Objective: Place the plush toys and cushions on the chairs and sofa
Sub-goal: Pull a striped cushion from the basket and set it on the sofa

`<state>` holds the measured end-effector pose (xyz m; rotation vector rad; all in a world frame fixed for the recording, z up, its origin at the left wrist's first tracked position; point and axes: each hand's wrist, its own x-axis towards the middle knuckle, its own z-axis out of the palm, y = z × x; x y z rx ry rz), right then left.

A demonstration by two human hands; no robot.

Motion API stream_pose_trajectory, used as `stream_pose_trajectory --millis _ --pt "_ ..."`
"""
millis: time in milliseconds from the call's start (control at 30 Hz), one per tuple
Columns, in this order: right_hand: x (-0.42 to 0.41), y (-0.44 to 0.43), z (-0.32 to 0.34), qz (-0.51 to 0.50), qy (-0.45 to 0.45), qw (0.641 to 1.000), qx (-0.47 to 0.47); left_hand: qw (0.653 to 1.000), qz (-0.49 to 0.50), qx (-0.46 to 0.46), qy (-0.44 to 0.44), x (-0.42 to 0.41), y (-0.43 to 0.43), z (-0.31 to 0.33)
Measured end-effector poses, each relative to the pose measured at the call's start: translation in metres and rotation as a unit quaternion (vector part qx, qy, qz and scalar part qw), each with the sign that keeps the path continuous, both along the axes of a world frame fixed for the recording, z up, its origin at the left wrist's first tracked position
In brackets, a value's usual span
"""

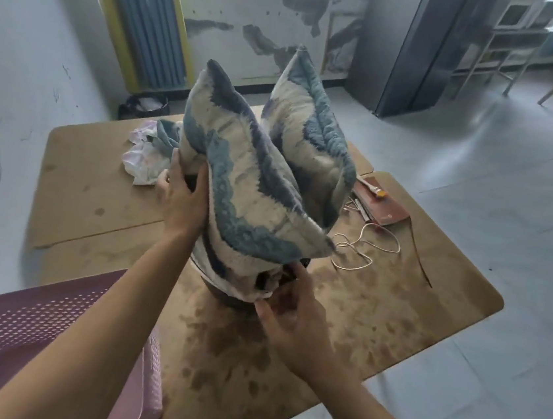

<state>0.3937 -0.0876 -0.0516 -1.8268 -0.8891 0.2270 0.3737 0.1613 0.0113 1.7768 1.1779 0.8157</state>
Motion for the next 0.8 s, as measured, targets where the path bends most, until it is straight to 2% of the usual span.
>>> stream_pose_trajectory --millis 67,133,200,300,367,533,633,733,800 --pt "0.004 -0.001 -0.002 0.021 -0.011 1.0 0.015 0.995 -0.01 -0.031 -0.089 -0.015 -0.004 -0.001" --pt "0.02 -0.004 -0.002 -0.002 -0.027 0.997 0.074 0.986 -0.063 -0.017 -0.154 -0.037 -0.017 -0.006" --pt "0.045 -0.006 0.0 -0.072 -0.042 0.99 0.11 0.984 -0.11 0.026 -0.136 -0.055 -0.044 -0.013" --pt "0.094 0.002 0.003 -0.155 0.031 0.984 0.079 0.985 -0.124 0.118 -0.035 -0.069 -0.104 -0.015" --pt "0.13 0.013 0.003 -0.11 0.055 0.992 0.0 0.981 -0.113 0.157 -0.006 -0.067 -0.131 -0.016" --pt "0.185 0.05 0.021 0.04 0.163 0.977 -0.129 0.988 -0.066 0.135 -0.028 -0.049 -0.147 -0.011" --pt "0.179 0.068 0.027 0.141 0.247 0.955 -0.082 0.991 -0.027 0.113 -0.069 -0.052 -0.127 -0.007" --pt "0.157 0.081 0.028 0.149 0.243 0.958 -0.034 0.987 0.015 0.078 -0.137 -0.064 -0.112 -0.001" --pt "0.141 0.086 0.031 0.133 0.231 0.964 -0.014 0.977 0.082 0.077 -0.18 -0.071 -0.11 0.002"
